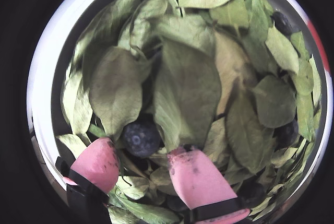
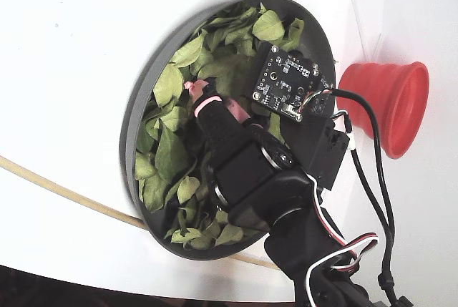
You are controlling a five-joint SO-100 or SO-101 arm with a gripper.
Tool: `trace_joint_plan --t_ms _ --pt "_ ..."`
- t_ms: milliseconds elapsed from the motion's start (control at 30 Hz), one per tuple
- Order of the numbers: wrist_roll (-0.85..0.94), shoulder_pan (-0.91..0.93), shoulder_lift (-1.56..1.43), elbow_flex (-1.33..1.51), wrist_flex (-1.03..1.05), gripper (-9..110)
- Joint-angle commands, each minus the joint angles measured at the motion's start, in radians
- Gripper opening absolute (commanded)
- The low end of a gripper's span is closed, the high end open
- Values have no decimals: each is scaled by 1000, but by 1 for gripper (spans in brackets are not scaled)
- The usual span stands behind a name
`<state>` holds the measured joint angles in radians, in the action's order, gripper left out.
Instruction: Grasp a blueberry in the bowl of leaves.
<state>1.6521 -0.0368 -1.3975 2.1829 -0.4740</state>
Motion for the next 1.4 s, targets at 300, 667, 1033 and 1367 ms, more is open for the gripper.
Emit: trace_joint_plan --t_ms 300,667,1033,1367 --pt "-32 8 14 -63 -61 19" --pt "-44 11 46 -71 -100 19" --pt "-54 17 77 -84 -120 20" --pt "-41 14 92 -78 -130 19"
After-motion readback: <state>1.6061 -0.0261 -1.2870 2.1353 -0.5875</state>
